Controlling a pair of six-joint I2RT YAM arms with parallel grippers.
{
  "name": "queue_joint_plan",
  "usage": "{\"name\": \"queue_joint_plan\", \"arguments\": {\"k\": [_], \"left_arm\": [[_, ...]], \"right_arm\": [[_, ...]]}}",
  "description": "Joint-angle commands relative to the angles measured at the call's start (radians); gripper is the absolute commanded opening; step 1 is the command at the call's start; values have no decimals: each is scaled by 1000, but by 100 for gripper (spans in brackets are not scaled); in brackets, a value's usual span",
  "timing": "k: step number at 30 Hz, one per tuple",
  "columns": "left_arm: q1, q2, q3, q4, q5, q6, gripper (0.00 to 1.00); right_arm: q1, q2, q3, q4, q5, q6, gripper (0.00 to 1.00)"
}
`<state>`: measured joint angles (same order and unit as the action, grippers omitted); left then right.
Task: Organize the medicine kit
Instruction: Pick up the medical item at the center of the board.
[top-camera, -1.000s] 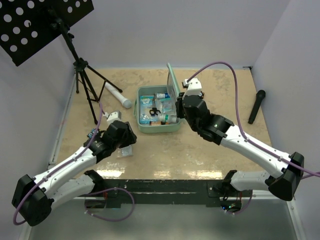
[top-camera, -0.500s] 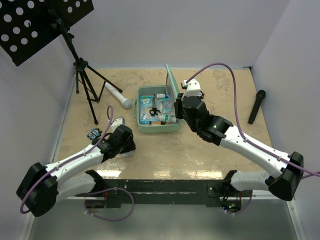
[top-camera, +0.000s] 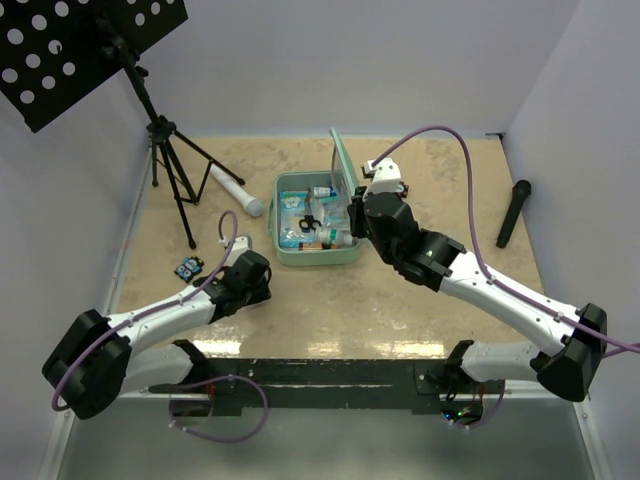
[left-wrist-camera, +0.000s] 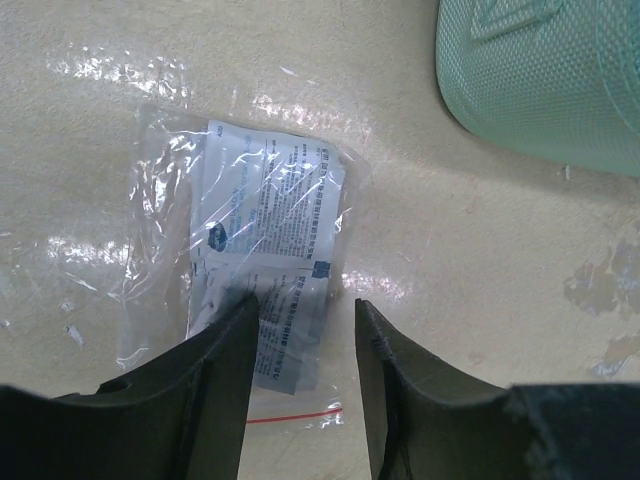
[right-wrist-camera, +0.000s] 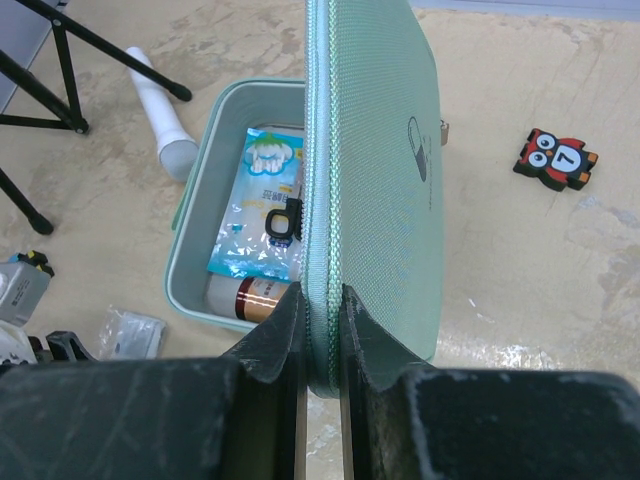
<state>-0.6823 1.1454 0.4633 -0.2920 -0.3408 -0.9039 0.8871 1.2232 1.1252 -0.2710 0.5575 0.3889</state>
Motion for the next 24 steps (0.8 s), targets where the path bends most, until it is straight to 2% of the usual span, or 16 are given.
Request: {"name": "queue_joint_plan", "arguments": {"k": [1,6,15,22,23,24], "left_arm": [[-3,51,-25,-13,0,3,41],[-6,54,-23,-16,-1,7,29],[-13,17,-23,-4,-4,11,0],[-39,-1,23,1,19,3,0],[-46,-10,31,1,19,2,3],[-49,-12,35,2,16,0,16]], "right_arm": [[1,4,-31,-66,-15,5,0],[1,1,-36,-63,-11,1,0],[1,-2,-42,-56,-10,-4,0],[1,-1,-39,-56,-11,-2,0],[0,-1,-39,-54,-11,-2,0],[1,-1,-39,-56,-11,-2,0]]}}
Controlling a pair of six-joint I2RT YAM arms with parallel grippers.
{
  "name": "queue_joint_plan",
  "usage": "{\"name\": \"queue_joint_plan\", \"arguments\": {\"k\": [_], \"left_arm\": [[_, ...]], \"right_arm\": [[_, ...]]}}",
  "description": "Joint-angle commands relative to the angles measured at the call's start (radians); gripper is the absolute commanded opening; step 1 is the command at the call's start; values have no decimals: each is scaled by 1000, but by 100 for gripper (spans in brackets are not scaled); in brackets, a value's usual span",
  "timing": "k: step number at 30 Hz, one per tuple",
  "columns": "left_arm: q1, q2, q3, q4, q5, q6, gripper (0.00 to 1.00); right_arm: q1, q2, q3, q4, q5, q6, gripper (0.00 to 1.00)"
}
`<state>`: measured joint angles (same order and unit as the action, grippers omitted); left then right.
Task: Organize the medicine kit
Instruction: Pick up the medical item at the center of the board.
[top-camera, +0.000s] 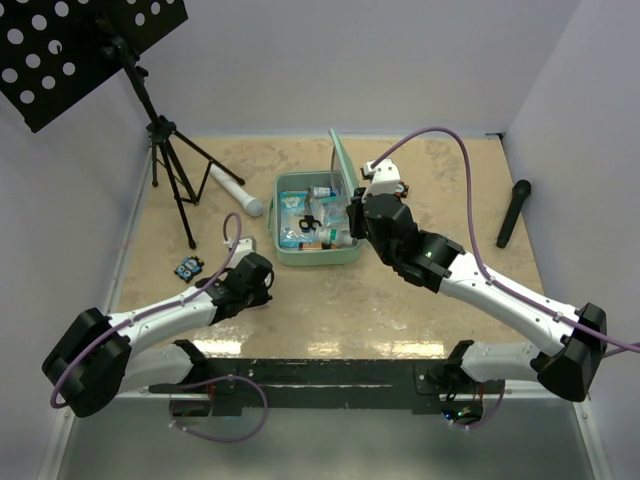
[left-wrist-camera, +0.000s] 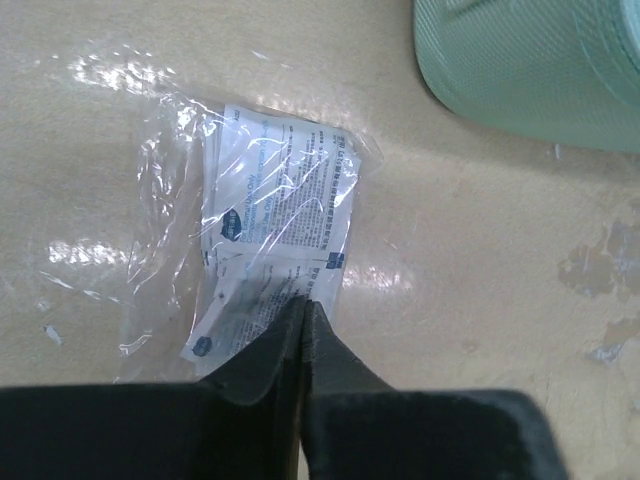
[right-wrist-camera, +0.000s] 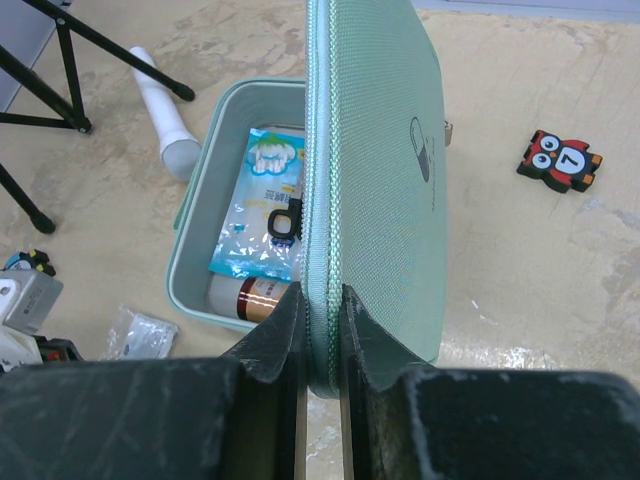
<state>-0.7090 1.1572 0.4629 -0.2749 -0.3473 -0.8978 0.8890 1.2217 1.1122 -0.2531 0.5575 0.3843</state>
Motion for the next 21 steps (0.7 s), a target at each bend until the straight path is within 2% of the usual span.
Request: {"name": "queue_joint_plan", "arguments": {"k": [1,3,6,21], "left_arm": [[-29,-24,46,-21,18,-10,27],[-40,-13,66,-36,-4,-15,40],[-49,4,88,-49,-27,-15,46],[-79,174,132,-109,-194,30,47]], "right_arm": [[-1,1,-26,-74,-11,2,0],[-1,4,-26,-75,-11,4,0],[-1,4,-28,-75,-11,4,0],[-1,6,-22,-77,-8,-1,0]]}}
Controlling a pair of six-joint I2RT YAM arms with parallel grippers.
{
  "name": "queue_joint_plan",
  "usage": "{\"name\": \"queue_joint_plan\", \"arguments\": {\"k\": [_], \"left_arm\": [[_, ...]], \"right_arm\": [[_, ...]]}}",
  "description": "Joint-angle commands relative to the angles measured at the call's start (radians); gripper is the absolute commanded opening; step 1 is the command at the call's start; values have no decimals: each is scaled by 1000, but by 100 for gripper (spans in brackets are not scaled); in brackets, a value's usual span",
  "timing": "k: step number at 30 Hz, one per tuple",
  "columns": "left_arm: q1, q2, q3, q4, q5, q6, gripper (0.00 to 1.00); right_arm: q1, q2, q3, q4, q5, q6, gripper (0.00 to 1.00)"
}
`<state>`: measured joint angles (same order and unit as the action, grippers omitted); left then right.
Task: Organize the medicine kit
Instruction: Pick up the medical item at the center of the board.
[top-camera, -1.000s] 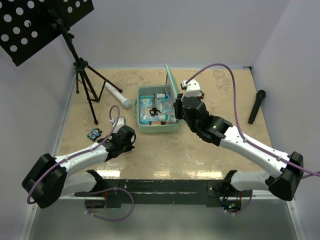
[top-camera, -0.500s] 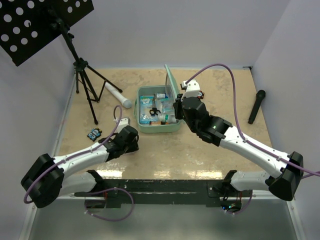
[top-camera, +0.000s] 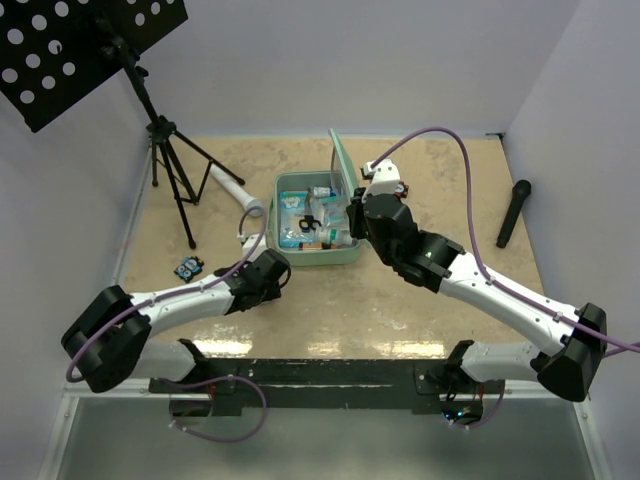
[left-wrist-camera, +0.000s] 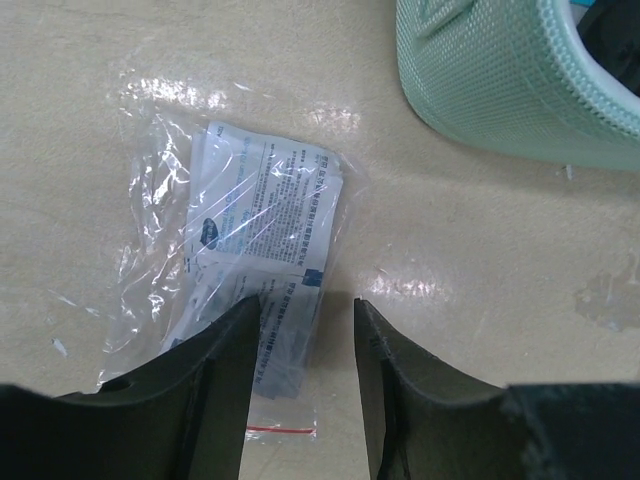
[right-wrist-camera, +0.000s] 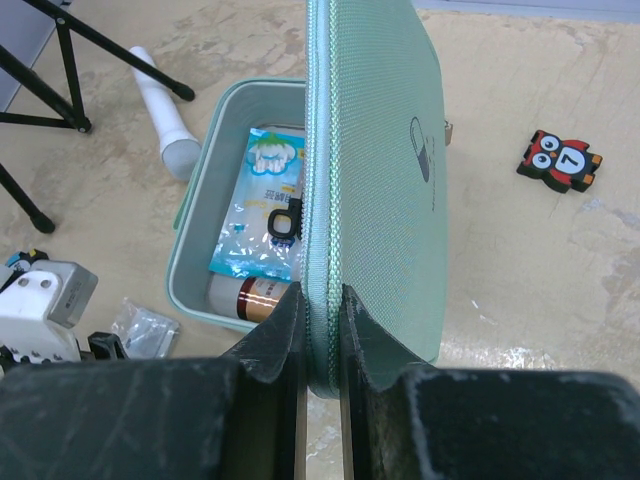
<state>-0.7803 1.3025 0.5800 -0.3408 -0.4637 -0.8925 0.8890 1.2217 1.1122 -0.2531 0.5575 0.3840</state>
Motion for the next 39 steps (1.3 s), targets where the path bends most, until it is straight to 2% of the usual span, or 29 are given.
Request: {"name": "queue_joint_plan", "arguments": {"k": [1,11,17,19,21,23,28,32,39], "left_arm": [[-16,35,17,-46,-87,21,46],[-89,156,70,-119,-188,-29,23],[-108,202,86,-148,-208,-54,19],[-106,204,86,-147,-210,-59,22],[-106,198,90,-164,-208,-75,33],[-108,164,70,-159,-202,-80,39],[-108,99,32,-132,-182,-85,44],[-108,158,49,-150,-184,-82,37],[-109,199,63,-171,-199,-103,17]], "right_arm": [[-1,7,-20,-78,-7,0,0],[-1,-7,-22,-86,-4,0,0],[-1,-16,-26,-83,-1,-2,0],[1,-19,-29,-81,-1,-2,0],[-1,-22,-32,-80,1,-4,0],[-1,-25,-34,-80,2,-4,0],[-1,-24,-37,-74,-4,-5,0],[-1,-21,-32,-75,-5,-2,0],[-1,-31,-31,-86,4,-4,0]]}}
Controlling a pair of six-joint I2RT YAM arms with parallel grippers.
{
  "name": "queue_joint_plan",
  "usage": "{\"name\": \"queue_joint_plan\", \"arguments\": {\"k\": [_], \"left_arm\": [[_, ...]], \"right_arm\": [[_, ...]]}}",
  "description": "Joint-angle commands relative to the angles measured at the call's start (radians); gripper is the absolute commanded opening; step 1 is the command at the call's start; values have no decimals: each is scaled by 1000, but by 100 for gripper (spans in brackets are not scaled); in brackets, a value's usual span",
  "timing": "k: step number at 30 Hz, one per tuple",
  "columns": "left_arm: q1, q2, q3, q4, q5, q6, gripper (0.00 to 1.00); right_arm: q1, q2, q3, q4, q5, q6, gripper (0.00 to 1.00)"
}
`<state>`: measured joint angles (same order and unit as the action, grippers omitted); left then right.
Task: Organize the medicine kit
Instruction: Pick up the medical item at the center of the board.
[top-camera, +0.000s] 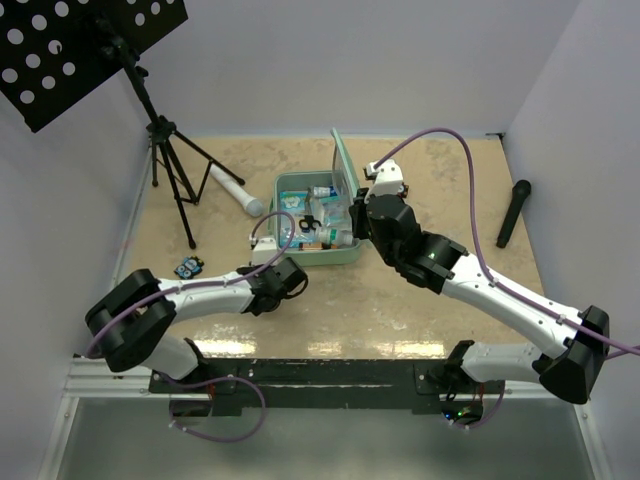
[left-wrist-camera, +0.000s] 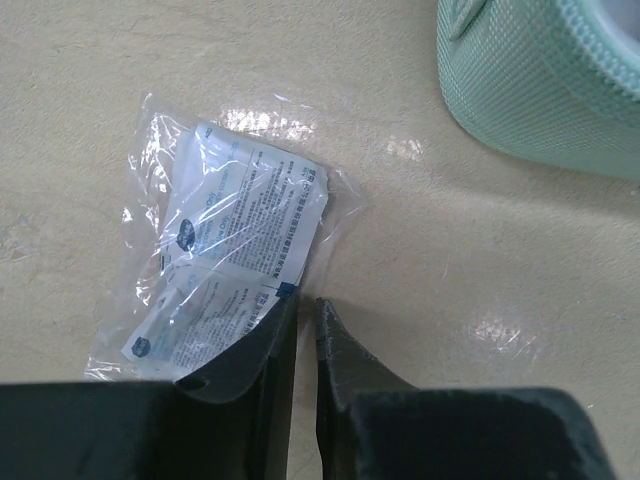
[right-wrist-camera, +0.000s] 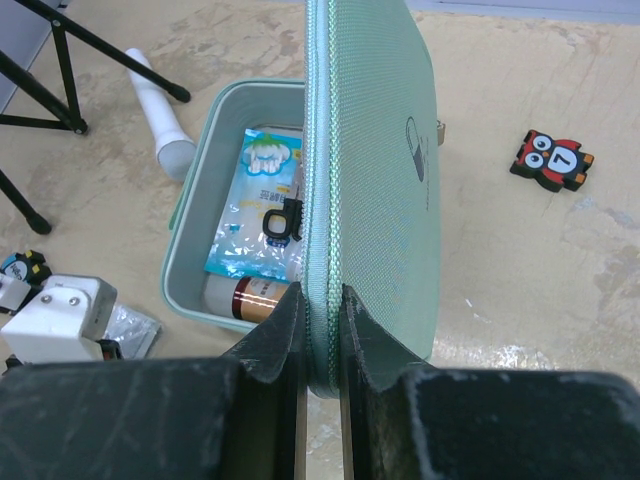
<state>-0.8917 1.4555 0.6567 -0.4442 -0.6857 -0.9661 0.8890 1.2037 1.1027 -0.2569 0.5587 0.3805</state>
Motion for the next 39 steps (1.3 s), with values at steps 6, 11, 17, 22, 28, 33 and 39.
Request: {"name": "queue_joint_plan", "arguments": {"k": [6,11,17,22,28,33,39], "left_arm": [[2,54,-12,-82,25,-42,0],[2,2,-31,-70,29,-45,0],[2,-248,-95,-19,54,-37,0],[2,-374,-88,-25,60,-26,0],[2,-394,-66,-49,78,-8,0],[0,-232,0,-200,9,-40,46],[-1,-149,11,-163,-5,-11,59]], "right_arm": [[-1,-18,-23,-82,4,-2,0],[-1,-23,-27,-79,1,-2,0],[-1,-21,-27,-77,0,0,0],[-2,-13,-23,-74,-8,1,0],[-1,-10,-20,-77,-6,6,0],[-1,-16,-26,-77,-8,6,0],[1,-18,-27,-76,-11,8,0]]}}
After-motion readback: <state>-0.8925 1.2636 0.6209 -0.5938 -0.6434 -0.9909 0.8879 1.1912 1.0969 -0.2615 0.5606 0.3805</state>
